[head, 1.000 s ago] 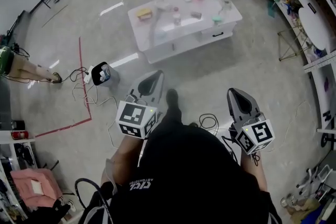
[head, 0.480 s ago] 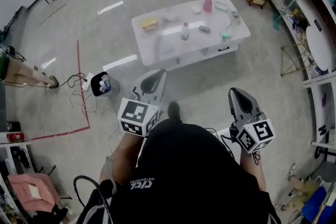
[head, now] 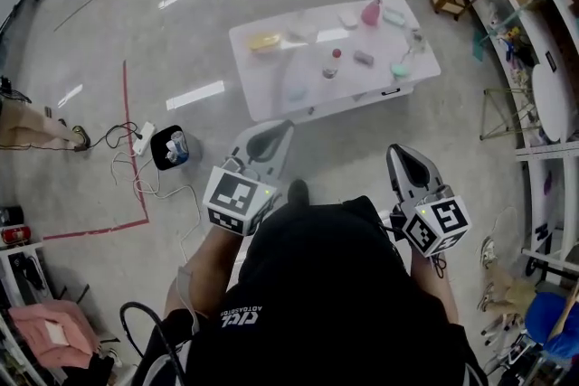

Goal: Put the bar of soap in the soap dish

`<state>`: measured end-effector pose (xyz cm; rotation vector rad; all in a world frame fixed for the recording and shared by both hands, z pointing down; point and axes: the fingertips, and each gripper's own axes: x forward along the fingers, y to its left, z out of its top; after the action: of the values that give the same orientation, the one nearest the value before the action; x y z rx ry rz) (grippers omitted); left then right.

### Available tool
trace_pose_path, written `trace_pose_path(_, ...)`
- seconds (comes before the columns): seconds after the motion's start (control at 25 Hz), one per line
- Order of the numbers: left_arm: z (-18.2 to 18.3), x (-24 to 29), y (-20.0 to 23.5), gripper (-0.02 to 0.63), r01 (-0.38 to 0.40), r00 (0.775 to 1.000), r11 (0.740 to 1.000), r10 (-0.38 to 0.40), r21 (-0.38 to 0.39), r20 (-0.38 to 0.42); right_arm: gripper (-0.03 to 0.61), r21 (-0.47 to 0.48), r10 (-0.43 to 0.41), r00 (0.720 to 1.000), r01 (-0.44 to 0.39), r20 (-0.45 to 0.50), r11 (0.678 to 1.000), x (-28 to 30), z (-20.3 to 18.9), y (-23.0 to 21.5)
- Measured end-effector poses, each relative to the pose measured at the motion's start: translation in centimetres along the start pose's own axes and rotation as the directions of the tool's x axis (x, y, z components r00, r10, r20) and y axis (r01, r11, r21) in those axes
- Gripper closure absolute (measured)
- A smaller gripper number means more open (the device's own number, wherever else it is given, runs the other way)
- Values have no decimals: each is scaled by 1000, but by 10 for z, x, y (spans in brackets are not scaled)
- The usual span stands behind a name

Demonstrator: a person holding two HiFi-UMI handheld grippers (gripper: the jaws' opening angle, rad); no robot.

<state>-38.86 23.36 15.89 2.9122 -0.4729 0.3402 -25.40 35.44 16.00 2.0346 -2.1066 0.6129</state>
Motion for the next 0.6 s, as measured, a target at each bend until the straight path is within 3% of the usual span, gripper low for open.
trace_pose_path(0.36,11,43,19,604,-7,1000,1000,7,-26,5,565,-2,7,999,-8,-52,1000,35,12,-21)
trace_pose_path(0.6,25,72,45,604,-59,998,998,59,-8,-3,565,7,42,998,-42,-38,999,76,23,-46)
